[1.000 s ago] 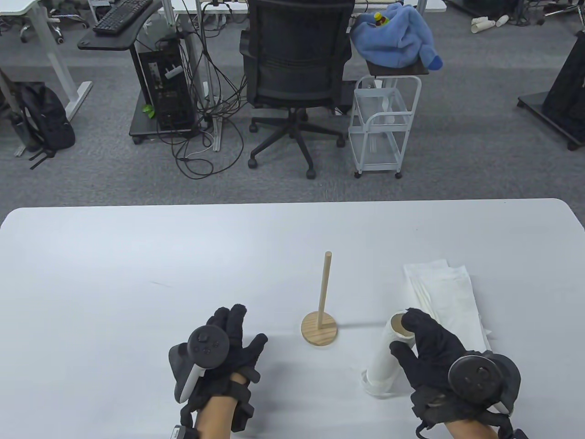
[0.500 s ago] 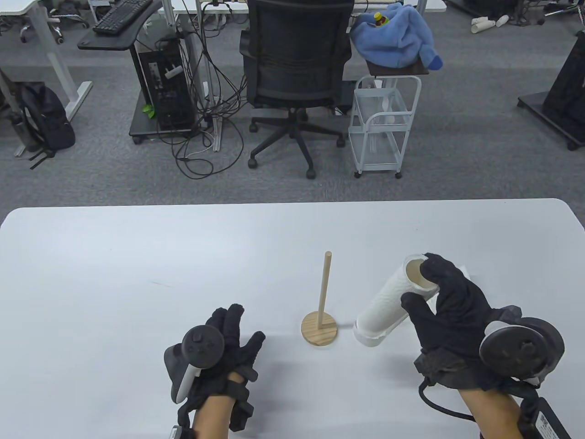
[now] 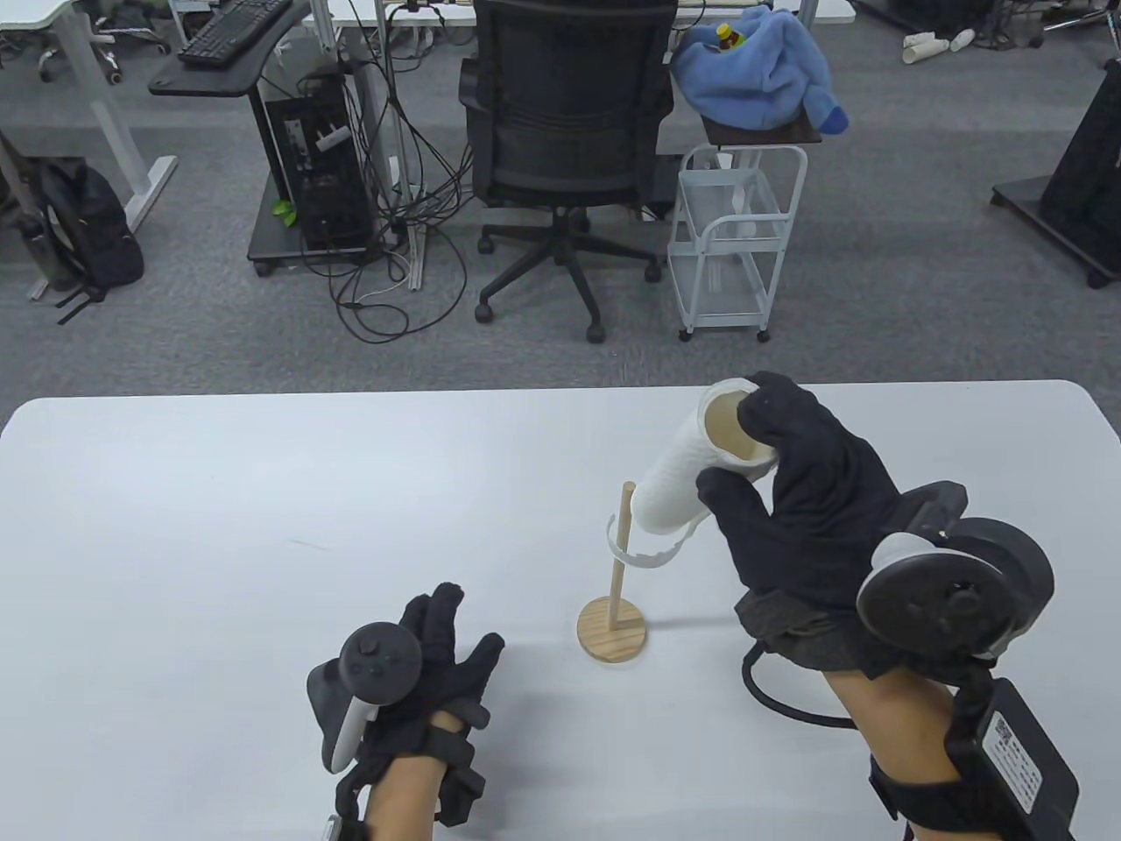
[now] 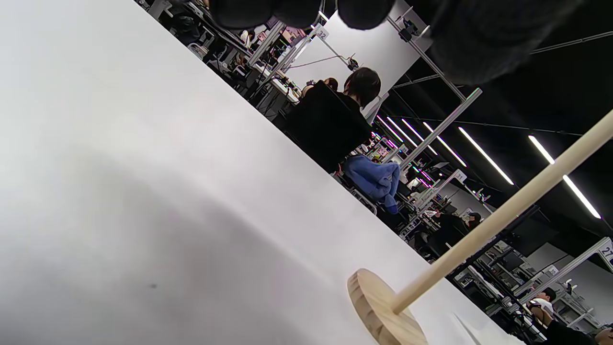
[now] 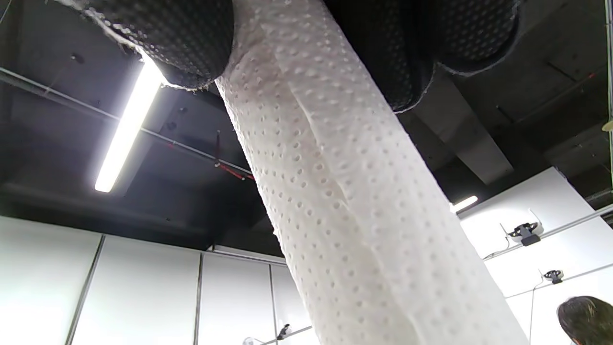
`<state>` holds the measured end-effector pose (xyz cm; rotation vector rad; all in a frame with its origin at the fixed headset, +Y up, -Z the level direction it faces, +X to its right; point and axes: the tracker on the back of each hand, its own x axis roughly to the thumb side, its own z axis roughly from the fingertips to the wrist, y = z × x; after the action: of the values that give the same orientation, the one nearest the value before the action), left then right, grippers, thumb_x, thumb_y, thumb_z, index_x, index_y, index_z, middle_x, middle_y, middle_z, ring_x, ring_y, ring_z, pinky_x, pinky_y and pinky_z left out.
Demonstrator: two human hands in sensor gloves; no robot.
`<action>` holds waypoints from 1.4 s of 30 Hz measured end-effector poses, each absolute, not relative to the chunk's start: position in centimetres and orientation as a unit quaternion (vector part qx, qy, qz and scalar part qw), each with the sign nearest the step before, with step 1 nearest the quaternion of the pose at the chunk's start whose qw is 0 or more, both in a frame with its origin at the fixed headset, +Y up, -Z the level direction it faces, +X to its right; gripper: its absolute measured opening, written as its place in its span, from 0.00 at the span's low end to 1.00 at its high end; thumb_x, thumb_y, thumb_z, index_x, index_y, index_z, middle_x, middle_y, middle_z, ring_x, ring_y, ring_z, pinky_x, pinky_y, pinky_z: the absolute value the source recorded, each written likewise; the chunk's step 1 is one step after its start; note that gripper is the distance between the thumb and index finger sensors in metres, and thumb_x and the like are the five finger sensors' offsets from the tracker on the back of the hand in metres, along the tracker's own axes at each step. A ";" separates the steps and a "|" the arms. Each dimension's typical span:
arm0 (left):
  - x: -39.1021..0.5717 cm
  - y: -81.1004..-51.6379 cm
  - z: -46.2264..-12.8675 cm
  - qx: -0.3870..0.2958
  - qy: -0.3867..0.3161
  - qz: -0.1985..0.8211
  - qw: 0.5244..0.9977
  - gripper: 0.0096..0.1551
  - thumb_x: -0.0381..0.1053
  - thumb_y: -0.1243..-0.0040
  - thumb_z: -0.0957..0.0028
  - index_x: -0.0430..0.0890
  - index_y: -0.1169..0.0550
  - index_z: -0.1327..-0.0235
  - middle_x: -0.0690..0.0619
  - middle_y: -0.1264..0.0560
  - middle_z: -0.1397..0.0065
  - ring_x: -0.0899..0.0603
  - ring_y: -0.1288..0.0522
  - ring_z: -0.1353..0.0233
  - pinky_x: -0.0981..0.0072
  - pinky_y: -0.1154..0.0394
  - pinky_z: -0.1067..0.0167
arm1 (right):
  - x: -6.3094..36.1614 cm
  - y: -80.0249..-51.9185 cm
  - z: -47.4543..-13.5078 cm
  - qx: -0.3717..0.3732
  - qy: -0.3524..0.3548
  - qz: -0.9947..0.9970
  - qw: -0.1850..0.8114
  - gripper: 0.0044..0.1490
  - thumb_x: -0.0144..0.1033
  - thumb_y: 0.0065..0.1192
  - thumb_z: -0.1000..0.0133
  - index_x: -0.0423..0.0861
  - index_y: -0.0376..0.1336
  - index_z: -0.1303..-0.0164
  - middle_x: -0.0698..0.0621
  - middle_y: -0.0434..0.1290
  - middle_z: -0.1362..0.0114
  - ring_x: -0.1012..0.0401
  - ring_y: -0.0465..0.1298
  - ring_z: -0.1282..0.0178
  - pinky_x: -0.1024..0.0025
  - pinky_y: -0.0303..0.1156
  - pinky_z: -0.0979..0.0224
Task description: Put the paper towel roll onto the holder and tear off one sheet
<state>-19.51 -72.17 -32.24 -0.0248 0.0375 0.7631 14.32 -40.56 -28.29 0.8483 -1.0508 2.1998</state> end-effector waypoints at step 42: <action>-20.2 -72.5 -32.4 -0.023 0.017 0.395 0.918 0.46 0.65 0.41 0.49 0.54 0.47 0.22 0.45 0.52 0.20 0.29 0.48 0.21 0.31 0.50 0.27 | 11.2 -47.9 -35.4 0.255 -0.293 0.876 0.285 0.44 0.49 0.59 0.42 0.48 0.40 0.26 0.36 0.55 0.23 0.42 0.72 0.36 0.49 0.67 0.33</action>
<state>-20.19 -72.46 -32.40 -0.0475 0.0357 0.8122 11.20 -47.86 -35.39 0.6834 -0.7838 2.3440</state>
